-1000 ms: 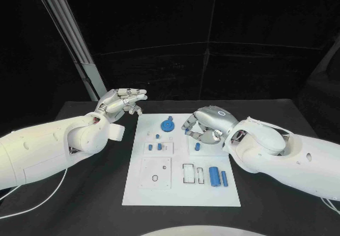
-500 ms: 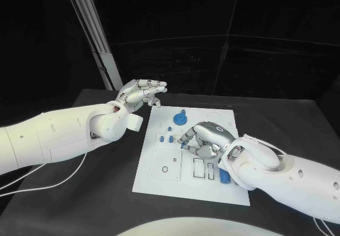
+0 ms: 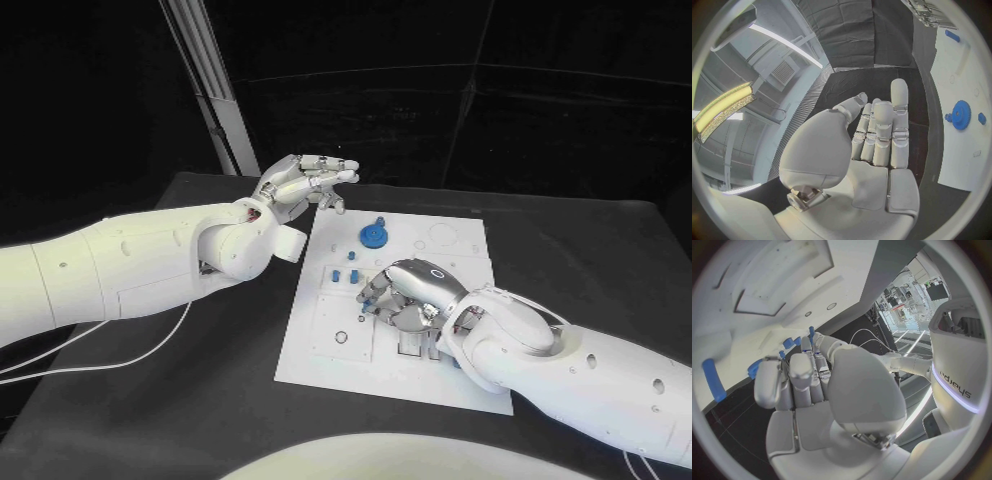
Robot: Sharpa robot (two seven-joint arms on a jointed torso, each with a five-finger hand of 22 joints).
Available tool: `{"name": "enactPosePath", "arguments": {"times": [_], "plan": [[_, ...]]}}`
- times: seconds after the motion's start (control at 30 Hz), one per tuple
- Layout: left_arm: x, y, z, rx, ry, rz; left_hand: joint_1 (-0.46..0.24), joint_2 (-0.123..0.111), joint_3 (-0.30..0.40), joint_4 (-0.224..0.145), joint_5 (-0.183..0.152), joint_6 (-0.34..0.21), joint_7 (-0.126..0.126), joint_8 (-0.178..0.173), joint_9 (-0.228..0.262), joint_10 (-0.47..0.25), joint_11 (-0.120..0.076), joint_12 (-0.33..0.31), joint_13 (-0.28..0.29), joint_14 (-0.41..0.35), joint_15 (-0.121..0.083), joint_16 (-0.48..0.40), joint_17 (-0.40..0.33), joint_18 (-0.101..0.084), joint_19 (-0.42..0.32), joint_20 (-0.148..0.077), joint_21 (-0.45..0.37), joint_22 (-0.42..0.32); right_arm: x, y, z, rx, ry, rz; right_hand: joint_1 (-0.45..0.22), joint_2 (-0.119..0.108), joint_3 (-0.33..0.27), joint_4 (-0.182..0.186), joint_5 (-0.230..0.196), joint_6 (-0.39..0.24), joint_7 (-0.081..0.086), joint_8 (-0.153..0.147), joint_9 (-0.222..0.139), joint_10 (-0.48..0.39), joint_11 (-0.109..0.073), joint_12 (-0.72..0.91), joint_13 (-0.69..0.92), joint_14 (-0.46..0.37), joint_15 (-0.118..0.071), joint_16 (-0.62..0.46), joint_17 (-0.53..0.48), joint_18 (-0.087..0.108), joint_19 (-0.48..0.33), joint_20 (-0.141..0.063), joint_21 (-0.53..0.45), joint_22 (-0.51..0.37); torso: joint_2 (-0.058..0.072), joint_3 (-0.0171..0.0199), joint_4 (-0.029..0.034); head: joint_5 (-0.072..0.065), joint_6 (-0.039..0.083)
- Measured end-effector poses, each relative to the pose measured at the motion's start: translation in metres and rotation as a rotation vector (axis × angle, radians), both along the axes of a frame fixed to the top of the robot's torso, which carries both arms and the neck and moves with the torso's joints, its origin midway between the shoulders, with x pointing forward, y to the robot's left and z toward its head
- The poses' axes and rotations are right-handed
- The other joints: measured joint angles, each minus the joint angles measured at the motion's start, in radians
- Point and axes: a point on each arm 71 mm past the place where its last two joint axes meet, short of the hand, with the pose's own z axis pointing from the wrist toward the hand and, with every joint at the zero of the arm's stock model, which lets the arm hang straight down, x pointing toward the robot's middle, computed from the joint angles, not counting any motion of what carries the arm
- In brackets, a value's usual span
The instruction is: Assemble the parts on the task board
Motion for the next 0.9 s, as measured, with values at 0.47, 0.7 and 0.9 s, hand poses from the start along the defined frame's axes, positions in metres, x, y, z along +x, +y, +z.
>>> {"name": "enactPosePath", "arguments": {"times": [0.47,0.7,0.9], "plan": [[-0.0008,-0.0019,0.0002,-0.002,0.001,-0.005,0.0,0.0,0.0,0.0,0.0,0.0,0.0,0.0,0.0,0.0,0.0,0.0,0.0,-0.002,0.002,0.0,0.0,0.0,0.0,0.0,0.0,0.0,-0.0011,0.0085,-0.0063,-0.037,0.002,0.023,-0.005,-0.005,0.0,0.0,0.0,0.0,0.0,0.0,0.0,0.0,0.0,-0.002,0.0,0.0,0.0,0.0,-0.002,0.0,0.0,0.0,0.0,0.0,0.0,0.0006,0.0001,-0.002,-0.005],[-0.0008,-0.0019,0.0002,-0.003,0.001,-0.006,0.0,0.0,0.0,0.0,0.0,0.0,0.0,0.0,0.0,0.0,0.0,0.0,0.0,-0.004,0.004,0.0,0.0,0.0,0.0,0.0,0.0,0.0,-0.0006,0.0095,-0.0087,-0.065,0.006,0.025,-0.005,-0.005,0.0,0.0,0.0,0.0,0.0,0.0,0.0,0.0,0.0,-0.002,0.0,0.0,0.0,0.0,-0.002,0.0,0.0,0.0,0.0,0.0,0.0,0.0005,0.0006,-0.001,-0.008],[-0.0008,-0.0018,0.0002,-0.003,0.001,-0.006,0.0,0.0,0.0,0.0,0.0,0.0,0.0,0.0,0.0,0.0,0.0,0.0,0.0,-0.004,0.004,0.0,0.0,0.0,0.0,0.0,0.0,0.0,-0.0004,0.0105,-0.0103,-0.087,0.011,0.027,-0.005,-0.005,0.0,0.0,0.0,0.0,0.0,0.0,-0.001,0.0,0.0,-0.002,0.0,0.0,0.0,0.0,-0.002,0.0,0.0,0.0,0.0,0.0,0.0,0.0002,0.001,0.0,-0.011]]}}
